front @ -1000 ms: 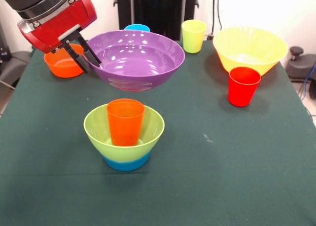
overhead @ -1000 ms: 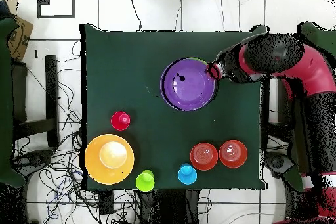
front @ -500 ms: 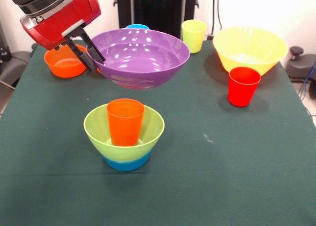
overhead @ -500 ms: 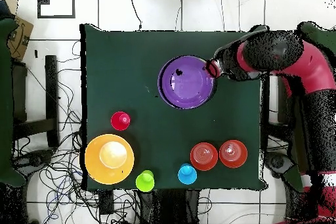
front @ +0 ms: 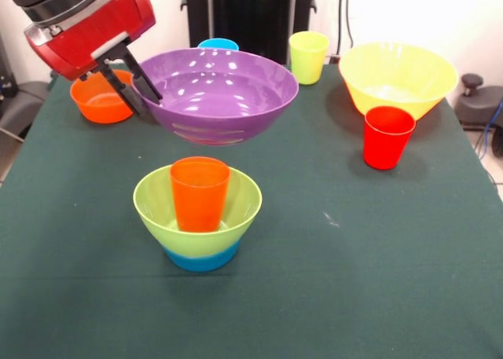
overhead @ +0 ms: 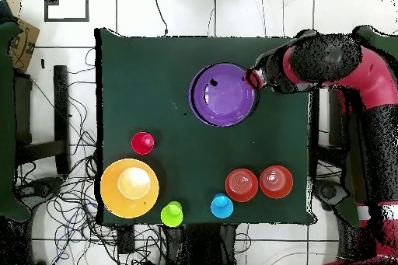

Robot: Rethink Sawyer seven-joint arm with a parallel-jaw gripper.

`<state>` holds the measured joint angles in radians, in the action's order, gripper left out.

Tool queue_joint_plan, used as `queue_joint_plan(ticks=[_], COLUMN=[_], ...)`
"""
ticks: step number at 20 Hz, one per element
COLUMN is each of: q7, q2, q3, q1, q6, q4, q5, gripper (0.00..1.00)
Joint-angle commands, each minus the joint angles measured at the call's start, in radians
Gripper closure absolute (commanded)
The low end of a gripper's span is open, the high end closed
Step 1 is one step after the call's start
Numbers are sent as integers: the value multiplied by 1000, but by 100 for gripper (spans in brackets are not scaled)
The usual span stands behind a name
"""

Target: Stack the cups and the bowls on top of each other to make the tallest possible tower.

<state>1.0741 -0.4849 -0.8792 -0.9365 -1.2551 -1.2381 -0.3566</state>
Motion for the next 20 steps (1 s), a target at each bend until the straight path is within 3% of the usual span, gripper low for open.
queue_joint_plan(ticks=[1,8,20], q7=[-328,-343,-269], q2=[12,39,6], q3=[-7,-9,-16], q1=[27,23,-12], q6=[-99,-89,2], q4=[90,101,-39], q5=[-80,-84,-79], gripper=[100,100,100])
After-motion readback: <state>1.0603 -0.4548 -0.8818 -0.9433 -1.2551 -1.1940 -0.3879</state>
